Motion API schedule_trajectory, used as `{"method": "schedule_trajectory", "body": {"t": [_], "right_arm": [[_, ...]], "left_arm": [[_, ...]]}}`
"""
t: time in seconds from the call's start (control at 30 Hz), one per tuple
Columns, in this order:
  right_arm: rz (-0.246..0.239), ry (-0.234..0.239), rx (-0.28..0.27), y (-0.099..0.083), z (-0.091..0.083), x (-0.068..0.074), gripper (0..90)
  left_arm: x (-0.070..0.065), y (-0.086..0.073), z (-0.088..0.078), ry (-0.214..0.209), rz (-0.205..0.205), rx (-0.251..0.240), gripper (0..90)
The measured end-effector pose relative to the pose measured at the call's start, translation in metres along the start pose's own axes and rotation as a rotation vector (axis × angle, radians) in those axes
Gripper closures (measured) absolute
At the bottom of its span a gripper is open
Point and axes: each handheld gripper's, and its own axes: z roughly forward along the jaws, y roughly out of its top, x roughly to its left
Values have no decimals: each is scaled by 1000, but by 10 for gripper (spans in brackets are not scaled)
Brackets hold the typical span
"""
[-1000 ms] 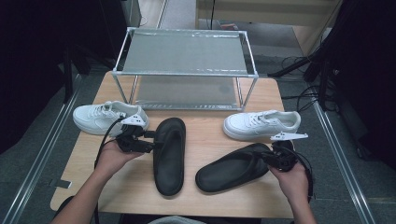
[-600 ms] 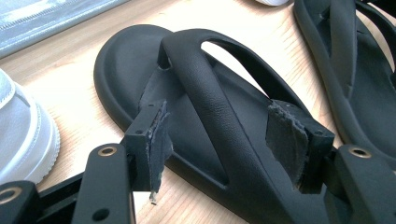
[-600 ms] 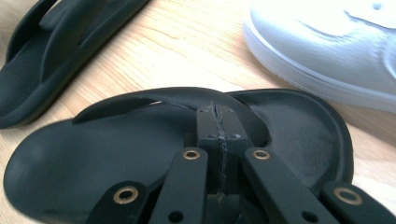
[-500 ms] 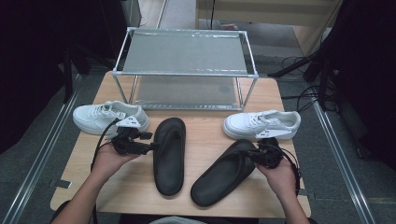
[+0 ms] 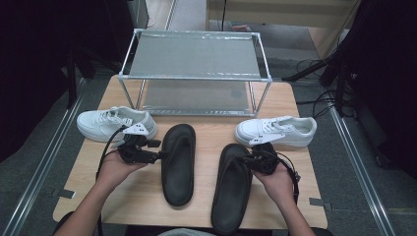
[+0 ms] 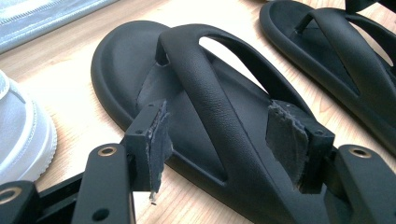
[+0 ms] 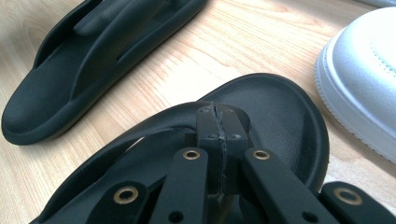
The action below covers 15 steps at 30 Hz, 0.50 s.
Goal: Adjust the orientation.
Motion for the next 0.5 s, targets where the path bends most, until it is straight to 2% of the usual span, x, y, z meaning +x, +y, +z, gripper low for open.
{"method": "schedule_trajectory", "body": {"t": [0.13,0.27,0.5], "right_arm": [[-5,26,-20,1,-3,9,900],[-21,19,-3,-1,0,18,900],[-33,13,42,-3,10,18,900]], "left_arm": [[1,0,-1,1,-3,-4,397],[0,1,0,0,-4,-4,397],[0,1,0,-1,-2,-3,397]]}}
